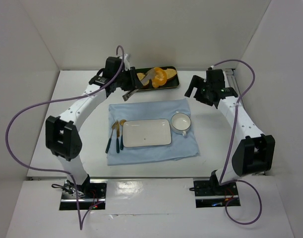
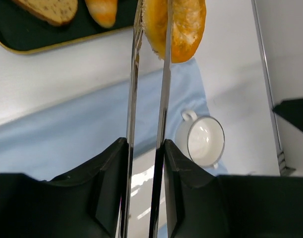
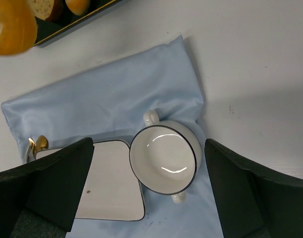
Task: Place the bread
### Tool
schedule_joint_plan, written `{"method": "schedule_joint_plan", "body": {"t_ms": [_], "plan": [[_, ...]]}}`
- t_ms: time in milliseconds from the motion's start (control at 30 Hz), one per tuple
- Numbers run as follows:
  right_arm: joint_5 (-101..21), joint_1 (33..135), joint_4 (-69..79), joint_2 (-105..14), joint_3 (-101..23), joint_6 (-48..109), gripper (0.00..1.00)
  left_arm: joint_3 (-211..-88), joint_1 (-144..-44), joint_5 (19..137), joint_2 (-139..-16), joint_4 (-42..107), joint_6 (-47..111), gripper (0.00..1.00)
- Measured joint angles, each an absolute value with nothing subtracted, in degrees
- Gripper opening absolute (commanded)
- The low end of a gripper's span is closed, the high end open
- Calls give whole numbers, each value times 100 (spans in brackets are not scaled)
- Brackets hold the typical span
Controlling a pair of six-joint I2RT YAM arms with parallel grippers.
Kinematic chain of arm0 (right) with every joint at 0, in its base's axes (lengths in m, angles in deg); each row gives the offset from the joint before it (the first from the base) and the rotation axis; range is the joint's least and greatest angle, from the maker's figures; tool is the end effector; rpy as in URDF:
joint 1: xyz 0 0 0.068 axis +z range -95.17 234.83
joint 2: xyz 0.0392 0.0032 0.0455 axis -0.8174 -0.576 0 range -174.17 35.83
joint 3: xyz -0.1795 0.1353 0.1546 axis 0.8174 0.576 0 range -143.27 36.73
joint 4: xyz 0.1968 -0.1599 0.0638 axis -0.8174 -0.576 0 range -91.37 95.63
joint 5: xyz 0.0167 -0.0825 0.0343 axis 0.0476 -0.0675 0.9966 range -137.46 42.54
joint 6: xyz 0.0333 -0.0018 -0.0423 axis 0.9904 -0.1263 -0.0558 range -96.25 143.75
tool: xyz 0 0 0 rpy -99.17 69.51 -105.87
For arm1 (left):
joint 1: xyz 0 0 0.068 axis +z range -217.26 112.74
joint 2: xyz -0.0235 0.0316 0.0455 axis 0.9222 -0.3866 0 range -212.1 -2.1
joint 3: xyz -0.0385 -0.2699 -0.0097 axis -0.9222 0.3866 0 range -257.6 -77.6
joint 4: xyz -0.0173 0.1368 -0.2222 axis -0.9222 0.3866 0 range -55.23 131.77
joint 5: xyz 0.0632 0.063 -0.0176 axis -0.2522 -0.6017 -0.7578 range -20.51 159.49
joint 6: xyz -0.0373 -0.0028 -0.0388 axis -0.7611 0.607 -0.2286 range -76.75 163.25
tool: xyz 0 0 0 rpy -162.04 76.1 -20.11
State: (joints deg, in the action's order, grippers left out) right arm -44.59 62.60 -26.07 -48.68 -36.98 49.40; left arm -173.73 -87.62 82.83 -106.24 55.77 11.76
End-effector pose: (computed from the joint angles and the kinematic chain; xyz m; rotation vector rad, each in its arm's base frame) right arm 0.3243 0.0460 0.3154 0.3379 2.3133 0.3519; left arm 0.4008 -0.1575 0.3421 -0.0611 2.1595 -0.7818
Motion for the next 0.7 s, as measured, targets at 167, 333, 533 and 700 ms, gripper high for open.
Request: {"method": "schedule_joint_plan", "body": {"t_ms": [167,333,533,700], "plan": [[-4446,6197,-2555,-4868,-3799,4940,100,-16431,-9122,8272,-9384,5885,1209,45],[-4356,6197,-2491,-4879,-3882,4940,100,-15758,-9533,8257,-8370,6342,1325,45],[-4354,6197,-2483,-4946,-4007,4918,100,-14755,-9688,8071,-7133,6975,1303,45],[-4358,6197,-2483,-4951,-4063,4916,100,-14237,-9756,7848,-6412,7509,1290,45]]}}
